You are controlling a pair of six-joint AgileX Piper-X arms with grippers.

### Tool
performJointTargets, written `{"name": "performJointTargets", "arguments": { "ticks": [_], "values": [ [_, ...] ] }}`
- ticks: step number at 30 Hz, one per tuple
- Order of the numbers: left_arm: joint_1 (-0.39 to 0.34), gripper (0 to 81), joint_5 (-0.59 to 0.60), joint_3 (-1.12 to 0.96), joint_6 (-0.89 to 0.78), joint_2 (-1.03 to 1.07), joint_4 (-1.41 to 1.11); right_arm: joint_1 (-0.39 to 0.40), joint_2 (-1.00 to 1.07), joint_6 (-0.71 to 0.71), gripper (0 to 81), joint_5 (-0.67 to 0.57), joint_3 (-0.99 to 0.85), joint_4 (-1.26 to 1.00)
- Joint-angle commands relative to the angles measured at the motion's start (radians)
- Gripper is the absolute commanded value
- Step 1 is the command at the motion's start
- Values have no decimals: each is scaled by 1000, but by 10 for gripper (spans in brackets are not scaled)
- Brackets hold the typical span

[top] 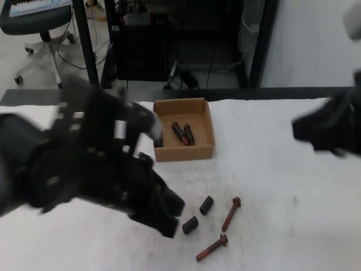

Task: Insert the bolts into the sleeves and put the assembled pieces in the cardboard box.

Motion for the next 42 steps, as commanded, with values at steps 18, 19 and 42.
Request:
{"name": "performJointTargets", "arguments": {
  "ticks": [18,19,42],
  "values": [
    [-71,473,-276,-408,219,370,302,1,-168,14,8,-63,195,73],
    [-71,473,-277,-426,236,392,335,1,-168,14,8,-66,197,73],
    [-122,473,-365,-517,342,590,415,1,-168,14,8,-82,198,71]
  ]
}}
